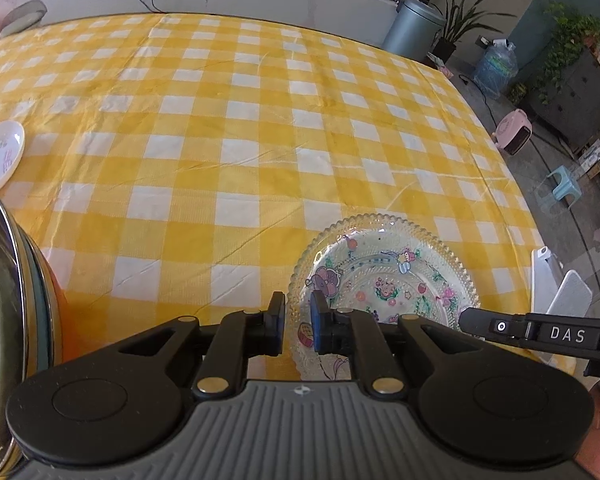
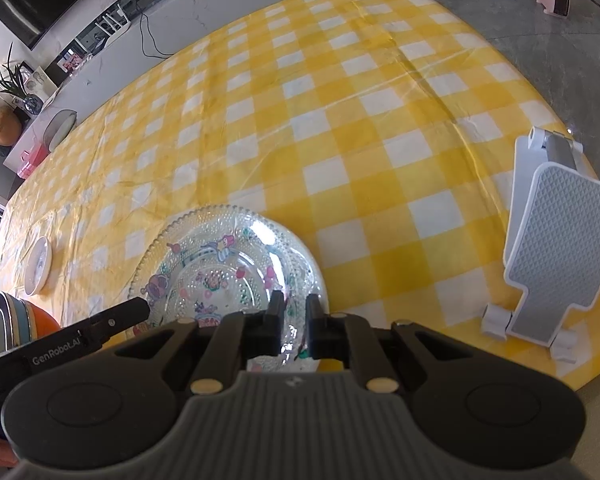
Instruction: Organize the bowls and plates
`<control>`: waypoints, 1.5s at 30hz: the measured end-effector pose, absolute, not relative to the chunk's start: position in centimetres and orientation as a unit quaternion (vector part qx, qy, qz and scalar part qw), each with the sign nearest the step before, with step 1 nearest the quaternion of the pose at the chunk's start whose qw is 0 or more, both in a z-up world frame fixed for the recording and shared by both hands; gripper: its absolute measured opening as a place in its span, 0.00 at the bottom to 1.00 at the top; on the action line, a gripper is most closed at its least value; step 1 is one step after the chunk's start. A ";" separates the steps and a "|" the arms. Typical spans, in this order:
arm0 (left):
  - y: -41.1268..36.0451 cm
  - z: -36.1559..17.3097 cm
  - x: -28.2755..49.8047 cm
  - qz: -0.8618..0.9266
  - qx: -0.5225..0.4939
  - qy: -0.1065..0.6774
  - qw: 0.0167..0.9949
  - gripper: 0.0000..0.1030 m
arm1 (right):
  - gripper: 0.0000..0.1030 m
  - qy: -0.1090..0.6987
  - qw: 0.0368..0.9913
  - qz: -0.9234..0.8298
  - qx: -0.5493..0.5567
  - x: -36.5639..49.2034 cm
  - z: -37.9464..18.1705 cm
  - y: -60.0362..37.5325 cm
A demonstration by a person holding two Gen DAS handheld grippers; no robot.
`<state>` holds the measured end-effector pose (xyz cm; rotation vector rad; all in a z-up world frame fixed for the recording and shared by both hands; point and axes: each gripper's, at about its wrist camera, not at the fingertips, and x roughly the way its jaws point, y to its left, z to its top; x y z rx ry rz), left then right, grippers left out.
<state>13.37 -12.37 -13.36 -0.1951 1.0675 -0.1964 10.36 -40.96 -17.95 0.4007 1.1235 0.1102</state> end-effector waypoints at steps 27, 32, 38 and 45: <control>-13.0 -11.4 11.8 -0.103 -0.039 0.495 0.862 0.28 | 0.33 0.504 0.851 0.033 0.141 9.5 -16.8 -40.0; -12.6 -8.9 11.9 -0.118 -0.025 0.509 0.852 0.29 | 0.33 0.504 0.853 0.015 0.139 9.5 -16.0 -39.9; -10.0 -5.1 12.5 -0.130 -0.005 0.511 0.850 0.30 | 0.33 0.518 0.840 0.053 0.153 10.2 -14.7 -36.9; -4.9 -1.3 13.6 -0.122 0.031 0.486 0.865 0.30 | 0.33 0.522 0.832 0.132 0.136 13.0 -11.7 -29.3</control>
